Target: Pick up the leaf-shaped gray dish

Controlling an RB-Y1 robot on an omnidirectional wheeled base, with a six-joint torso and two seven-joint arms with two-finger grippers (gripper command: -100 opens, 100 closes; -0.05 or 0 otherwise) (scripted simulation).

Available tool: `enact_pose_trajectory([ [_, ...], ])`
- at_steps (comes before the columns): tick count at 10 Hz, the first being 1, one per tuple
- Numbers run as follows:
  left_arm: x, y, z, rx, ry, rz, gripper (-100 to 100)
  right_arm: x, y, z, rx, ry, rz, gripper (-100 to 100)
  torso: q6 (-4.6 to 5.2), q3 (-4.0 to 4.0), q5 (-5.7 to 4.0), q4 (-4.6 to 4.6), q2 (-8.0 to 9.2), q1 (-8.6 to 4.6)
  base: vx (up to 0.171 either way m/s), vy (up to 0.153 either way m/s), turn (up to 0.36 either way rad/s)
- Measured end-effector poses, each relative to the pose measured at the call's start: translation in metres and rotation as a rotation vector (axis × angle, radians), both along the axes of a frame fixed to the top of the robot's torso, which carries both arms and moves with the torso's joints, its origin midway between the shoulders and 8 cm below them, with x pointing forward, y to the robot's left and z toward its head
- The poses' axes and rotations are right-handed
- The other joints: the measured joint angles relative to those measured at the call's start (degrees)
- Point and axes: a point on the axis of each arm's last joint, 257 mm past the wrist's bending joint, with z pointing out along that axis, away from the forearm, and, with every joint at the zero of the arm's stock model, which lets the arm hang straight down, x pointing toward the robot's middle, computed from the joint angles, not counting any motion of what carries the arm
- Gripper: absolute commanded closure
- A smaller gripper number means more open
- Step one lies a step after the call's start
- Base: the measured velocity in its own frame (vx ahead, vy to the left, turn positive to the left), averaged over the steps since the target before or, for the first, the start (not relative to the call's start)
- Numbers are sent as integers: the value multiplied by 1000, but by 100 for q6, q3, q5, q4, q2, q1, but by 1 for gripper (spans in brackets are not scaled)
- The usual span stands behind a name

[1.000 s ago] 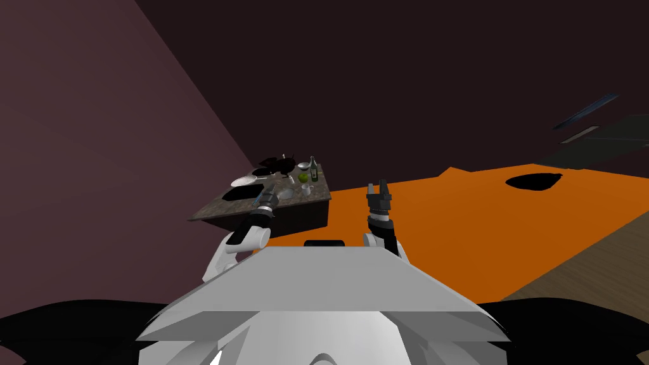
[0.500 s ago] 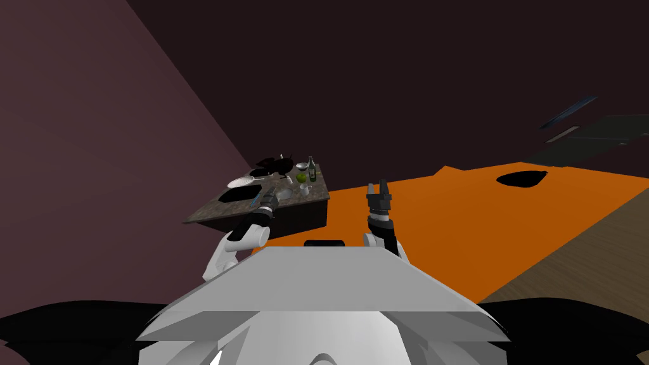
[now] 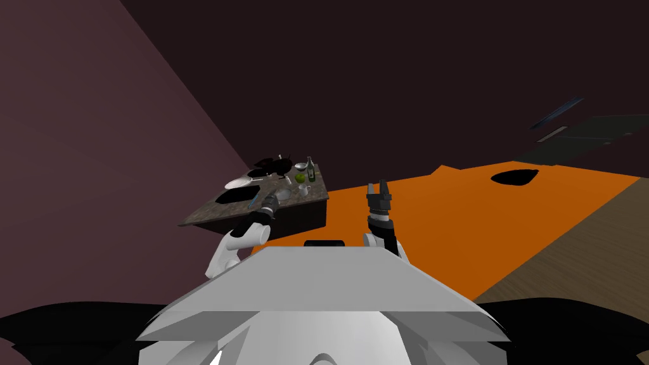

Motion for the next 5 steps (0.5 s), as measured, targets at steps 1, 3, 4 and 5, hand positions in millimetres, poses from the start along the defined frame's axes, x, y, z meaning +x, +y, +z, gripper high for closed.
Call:
enact_pose_trajectory([
  [1,-1,2,-5,-8,22,7,-100,0,0,0,0,0,0,0,1,-1,0,0,-2,0,14,1,-20],
  [3,-2,4,-14,-19,64,16,-100,0,0,0,0,0,0,0,-1,-1,0,0,-1,1,12,2,-14],
  [4,-4,5,-20,-27,87,22,-100,0,0,0,0,0,0,0,0,-2,0,-1,-4,2,17,5,-22],
  [5,-6,6,-27,-34,112,28,-100,0,0,0,0,0,0,0,0,-2,0,-1,-4,2,23,7,-30],
])
